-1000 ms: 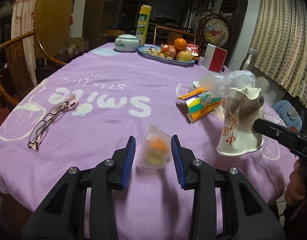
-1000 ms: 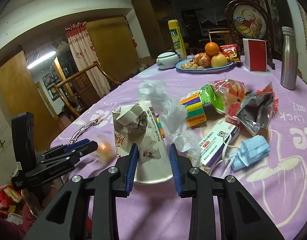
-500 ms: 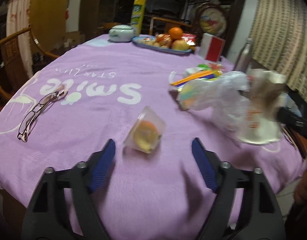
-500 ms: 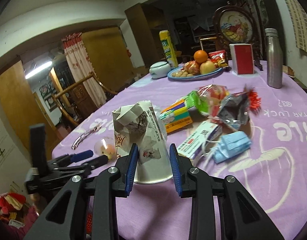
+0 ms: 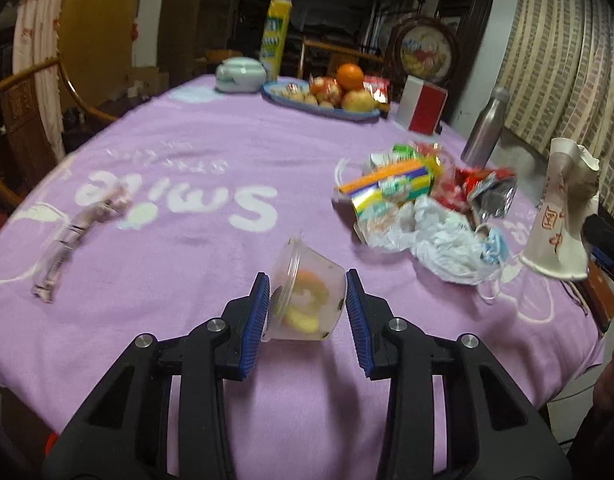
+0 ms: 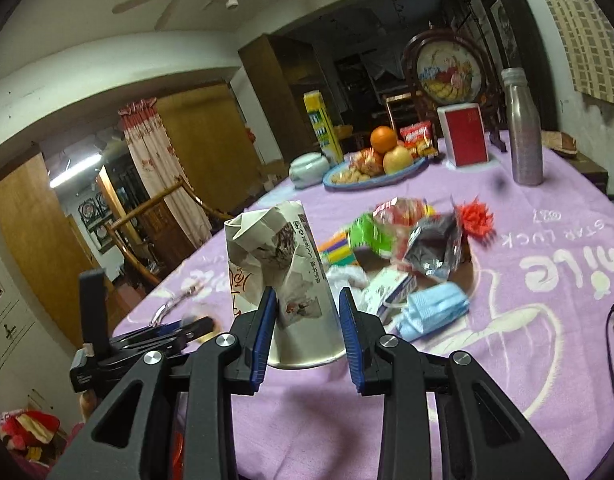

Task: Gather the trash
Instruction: 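Carry both cups to the red basket and open both tools over it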

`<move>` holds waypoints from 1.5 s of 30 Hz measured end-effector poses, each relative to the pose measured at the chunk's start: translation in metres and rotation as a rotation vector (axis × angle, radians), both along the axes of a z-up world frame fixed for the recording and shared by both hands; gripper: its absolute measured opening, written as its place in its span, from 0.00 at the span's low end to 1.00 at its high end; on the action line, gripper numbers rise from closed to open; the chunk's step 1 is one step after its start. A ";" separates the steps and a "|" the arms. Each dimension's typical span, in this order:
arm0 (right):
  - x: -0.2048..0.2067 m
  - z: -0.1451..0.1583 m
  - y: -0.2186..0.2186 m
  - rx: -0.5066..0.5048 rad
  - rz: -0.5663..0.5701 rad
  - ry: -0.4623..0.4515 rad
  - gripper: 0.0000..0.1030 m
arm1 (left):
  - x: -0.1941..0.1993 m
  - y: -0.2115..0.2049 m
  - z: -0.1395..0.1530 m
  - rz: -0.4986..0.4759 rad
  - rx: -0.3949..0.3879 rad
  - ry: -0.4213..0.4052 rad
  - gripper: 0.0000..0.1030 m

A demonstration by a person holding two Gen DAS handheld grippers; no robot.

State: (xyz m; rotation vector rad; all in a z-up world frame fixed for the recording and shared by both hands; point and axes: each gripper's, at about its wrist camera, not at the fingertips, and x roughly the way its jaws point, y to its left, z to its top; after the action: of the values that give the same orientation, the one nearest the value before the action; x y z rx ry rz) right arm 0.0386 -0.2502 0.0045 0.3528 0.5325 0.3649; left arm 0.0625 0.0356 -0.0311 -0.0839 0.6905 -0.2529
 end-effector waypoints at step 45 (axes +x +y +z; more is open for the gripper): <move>-0.054 -0.025 0.358 -0.233 0.849 0.201 0.42 | -0.179 0.285 -0.049 0.798 0.094 0.066 0.93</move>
State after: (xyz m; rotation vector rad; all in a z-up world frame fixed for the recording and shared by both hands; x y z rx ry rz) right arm -0.0156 0.1082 -0.0207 -0.0858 0.9043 1.0823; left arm -0.1161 0.3207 -0.0799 -0.2700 0.6840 0.5493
